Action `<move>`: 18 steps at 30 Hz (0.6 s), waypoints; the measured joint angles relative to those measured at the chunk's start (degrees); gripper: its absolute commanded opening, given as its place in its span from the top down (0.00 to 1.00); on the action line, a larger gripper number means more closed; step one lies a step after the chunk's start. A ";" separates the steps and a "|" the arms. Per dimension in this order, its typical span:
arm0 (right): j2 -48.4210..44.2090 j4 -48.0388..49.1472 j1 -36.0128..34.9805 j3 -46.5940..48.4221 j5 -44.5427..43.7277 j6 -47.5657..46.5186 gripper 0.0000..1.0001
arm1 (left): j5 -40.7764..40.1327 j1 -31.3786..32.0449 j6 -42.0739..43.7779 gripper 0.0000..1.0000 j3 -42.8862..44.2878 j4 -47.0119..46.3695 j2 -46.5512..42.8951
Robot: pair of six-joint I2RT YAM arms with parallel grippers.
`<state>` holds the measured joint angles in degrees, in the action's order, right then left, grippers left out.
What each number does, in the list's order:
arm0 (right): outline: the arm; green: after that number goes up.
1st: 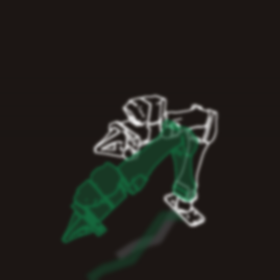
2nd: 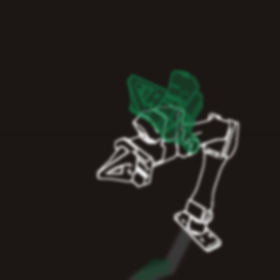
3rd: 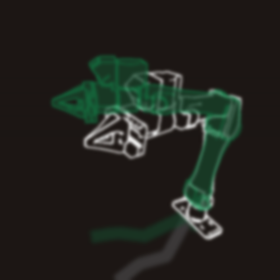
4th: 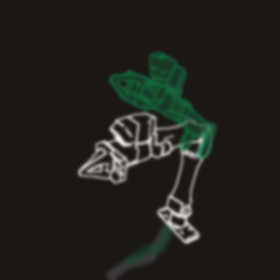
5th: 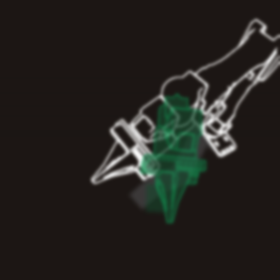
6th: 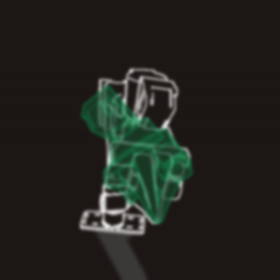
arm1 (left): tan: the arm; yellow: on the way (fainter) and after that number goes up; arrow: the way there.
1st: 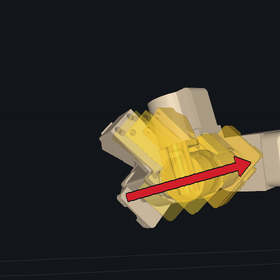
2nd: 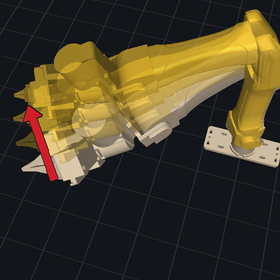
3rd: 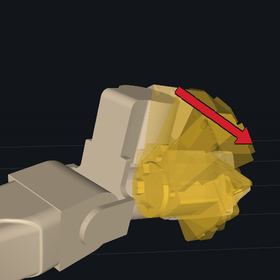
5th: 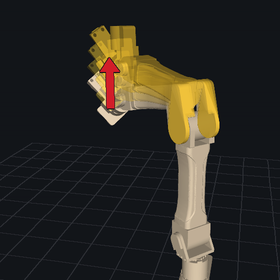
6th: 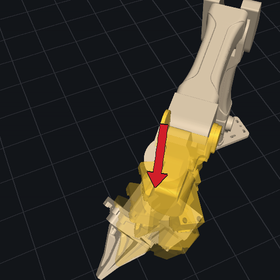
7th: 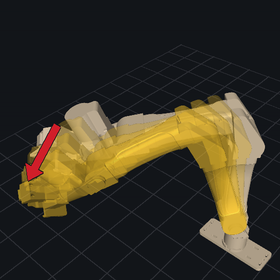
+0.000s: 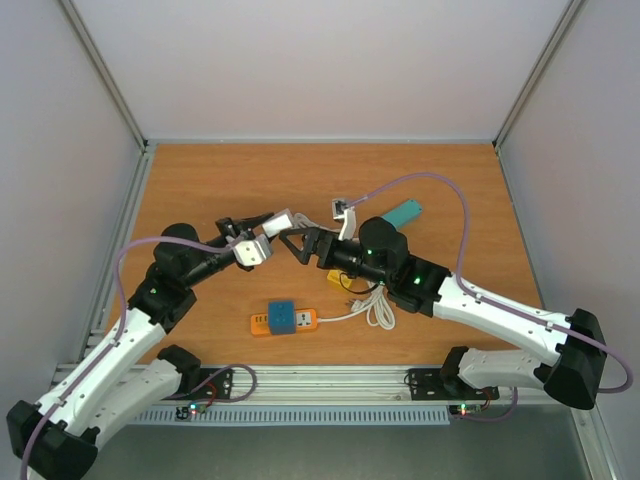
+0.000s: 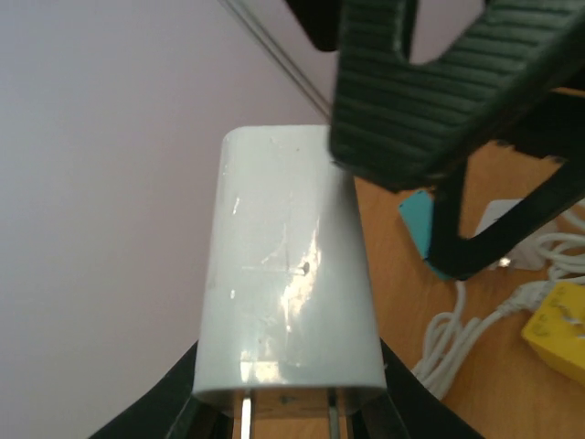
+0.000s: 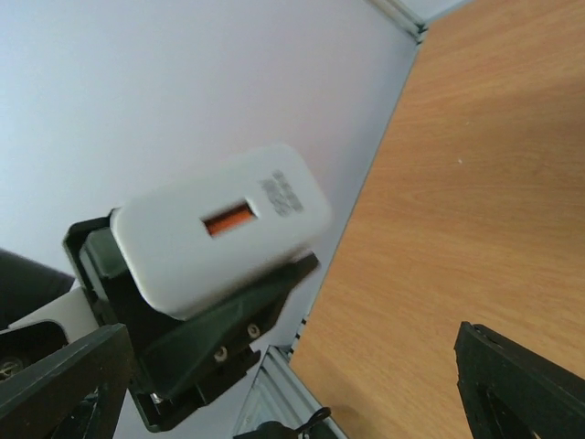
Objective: Insert the plug
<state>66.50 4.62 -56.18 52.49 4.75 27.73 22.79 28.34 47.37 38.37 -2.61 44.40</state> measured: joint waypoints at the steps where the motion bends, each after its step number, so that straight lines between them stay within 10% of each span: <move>1: 0.33 0.44 0.00 0.22 0.68 -0.28 0.02 | 0.66 0.02 -0.42 0.99 0.00 0.44 -0.11; 18: 0.59 8.15 2.86 -0.26 18.69 -10.03 0.30 | 12.22 0.02 -13.70 0.99 2.36 7.17 -2.05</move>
<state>67.09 12.78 -53.32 52.23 23.44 17.69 35.00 28.36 33.67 40.73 4.56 42.35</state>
